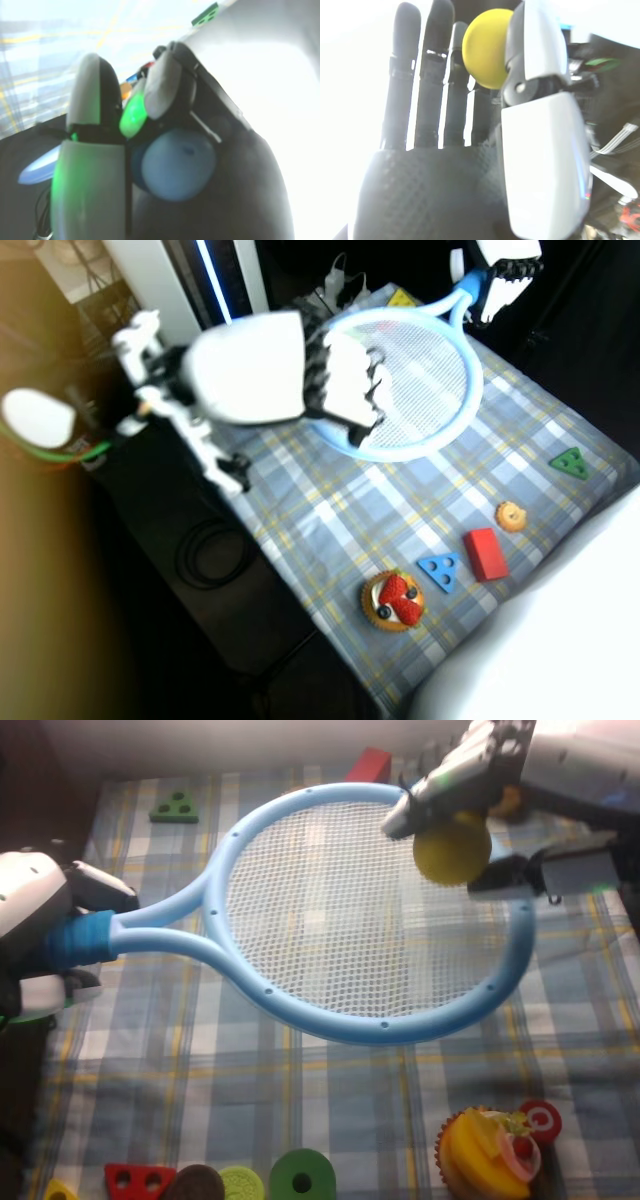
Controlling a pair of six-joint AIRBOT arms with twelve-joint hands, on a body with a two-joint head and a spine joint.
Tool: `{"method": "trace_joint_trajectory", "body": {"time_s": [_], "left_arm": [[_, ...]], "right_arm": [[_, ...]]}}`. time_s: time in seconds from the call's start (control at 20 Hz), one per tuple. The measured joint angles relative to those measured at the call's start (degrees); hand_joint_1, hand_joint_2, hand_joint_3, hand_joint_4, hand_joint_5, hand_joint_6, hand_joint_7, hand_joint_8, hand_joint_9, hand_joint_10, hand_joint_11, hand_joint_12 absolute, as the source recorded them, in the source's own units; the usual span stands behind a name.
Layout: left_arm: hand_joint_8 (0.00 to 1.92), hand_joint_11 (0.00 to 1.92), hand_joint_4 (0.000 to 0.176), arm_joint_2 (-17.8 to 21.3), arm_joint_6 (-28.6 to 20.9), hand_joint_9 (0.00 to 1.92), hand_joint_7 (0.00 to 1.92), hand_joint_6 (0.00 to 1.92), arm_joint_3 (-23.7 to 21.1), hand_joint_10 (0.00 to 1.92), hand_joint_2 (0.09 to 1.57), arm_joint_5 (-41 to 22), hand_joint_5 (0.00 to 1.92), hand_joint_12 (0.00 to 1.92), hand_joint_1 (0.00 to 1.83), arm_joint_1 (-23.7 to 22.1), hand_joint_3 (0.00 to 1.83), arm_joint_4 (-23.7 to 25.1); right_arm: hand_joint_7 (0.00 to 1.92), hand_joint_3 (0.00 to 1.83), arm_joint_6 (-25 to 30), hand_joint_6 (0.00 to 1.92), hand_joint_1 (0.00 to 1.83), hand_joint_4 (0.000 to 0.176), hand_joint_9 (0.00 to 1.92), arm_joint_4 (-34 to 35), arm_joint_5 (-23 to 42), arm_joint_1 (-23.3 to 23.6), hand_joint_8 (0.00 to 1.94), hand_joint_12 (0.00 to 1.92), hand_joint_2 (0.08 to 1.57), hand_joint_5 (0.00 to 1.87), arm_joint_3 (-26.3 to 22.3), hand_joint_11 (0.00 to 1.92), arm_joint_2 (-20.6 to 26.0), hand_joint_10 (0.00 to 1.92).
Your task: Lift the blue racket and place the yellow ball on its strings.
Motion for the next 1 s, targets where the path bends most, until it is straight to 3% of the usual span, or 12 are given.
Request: {"method": "trace_joint_trajectory", "body": {"time_s": [0.05,0.1,0.15,0.2,0.25,0.45,0.6,0.7,0.75,0.8,0.9,1.0], "left_arm": [[1.92,1.48,0.176,-0.2,0.0,1.62,1.36,1.92,0.0,1.92,1.17,-0.1,0.91,1.91,1.83,-0.1,0.0,0.0],[1.92,1.51,0.176,-0.5,0.1,1.61,1.36,1.92,0.1,1.92,1.14,-0.1,0.87,1.91,1.83,-0.1,0.0,0.3],[1.92,1.62,0.176,-0.5,0.0,1.61,1.37,1.92,0.1,1.92,1.15,0.1,0.86,1.92,1.82,-0.1,0.0,0.4],[1.92,1.62,0.176,-0.5,0.0,1.61,1.37,1.92,0.1,1.92,1.15,0.1,0.86,1.92,1.82,-0.1,0.0,0.4],[1.92,1.48,0.175,-0.5,0.0,1.64,1.39,1.92,0.1,1.92,1.14,0.1,0.87,1.92,1.81,-0.1,0.0,0.3],[1.92,1.68,0.176,-0.5,0.0,1.64,1.42,1.92,0.1,1.92,1.16,-0.4,0.93,1.92,1.74,-0.4,0.0,0.3],[1.92,1.67,0.176,-0.5,0.1,1.63,1.39,1.92,0.1,1.92,1.24,-0.3,0.69,1.92,1.61,-0.7,0.02,0.6],[1.92,1.66,0.176,-0.5,0.1,1.64,1.4,1.92,0.1,1.92,1.25,-0.9,0.67,1.92,1.6,-0.8,0.02,1.3],[1.92,1.67,0.176,-0.4,0.1,1.65,1.41,1.92,0.0,1.92,1.27,-0.9,0.64,1.92,1.58,-0.8,0.03,1.3],[1.92,1.58,0.169,-0.4,0.1,1.61,1.35,1.92,0.0,1.92,1.25,-1.0,0.54,1.92,1.67,-0.8,0.01,1.3],[1.92,1.61,0.176,-0.4,0.1,1.65,1.4,1.92,0.0,1.92,1.27,-1.0,0.5,1.92,1.62,-0.8,0.01,1.3],[1.92,1.64,0.176,-0.3,0.2,1.62,1.38,1.92,0.0,1.92,1.27,-1.0,0.49,1.92,1.62,-0.8,0.01,1.5]], "right_arm": [[0.87,0.01,0.0,0.54,1.25,0.0,0.91,-0.4,-0.6,0.0,1.29,1.1,1.11,1.16,0.0,0.76,0.0,0.69],[0.62,0.01,0.0,0.36,1.1,0.0,0.68,-0.3,-1.6,0.0,0.22,0.9,1.1,0.76,0.0,0.48,0.1,0.21],[0.53,0.0,0.3,0.11,1.08,0.0,0.56,-0.2,-1.9,0.0,0.07,0.83,1.11,0.7,0.0,0.35,0.2,0.07],[0.53,0.0,0.6,0.11,1.08,0.0,0.56,-0.2,-2.2,0.0,0.07,0.83,1.11,0.7,0.0,0.35,0.3,0.07],[0.41,0.0,1.0,0.01,1.07,0.03,0.44,-0.2,-2.3,0.0,0.0,0.87,1.14,0.65,0.0,0.18,0.4,0.0],[0.38,0.0,2.1,0.0,1.06,0.012,0.39,-0.7,-2.2,0.0,0.0,0.89,1.16,0.64,0.0,0.11,0.4,0.0],[0.4,0.0,2.3,0.0,1.07,0.019,0.4,0.3,-2.0,-0.7,0.0,0.98,1.19,0.64,0.0,0.05,0.8,0.0],[0.39,0.0,2.3,0.0,1.1,0.015,0.4,0.5,-2.4,-1.2,0.0,1.02,1.18,0.65,0.0,0.02,1.0,0.0],[0.39,0.0,2.3,0.0,1.14,0.022,0.38,0.5,-2.4,-1.4,0.0,1.0,1.16,0.64,0.0,0.0,1.1,0.0],[0.32,0.0,2.3,0.0,1.11,0.05,0.34,0.7,-2.5,-1.5,0.0,0.93,1.13,0.57,-0.1,0.0,1.3,0.0],[0.29,0.0,2.3,0.0,1.05,0.057,0.34,0.8,-2.4,-1.7,0.0,0.99,1.09,0.51,-0.2,0.0,1.6,0.0],[0.2,0.0,2.3,0.0,0.95,0.075,0.25,0.9,-2.4,-2.4,0.0,0.87,1.08,0.38,-0.2,0.0,1.9,0.0]]}}
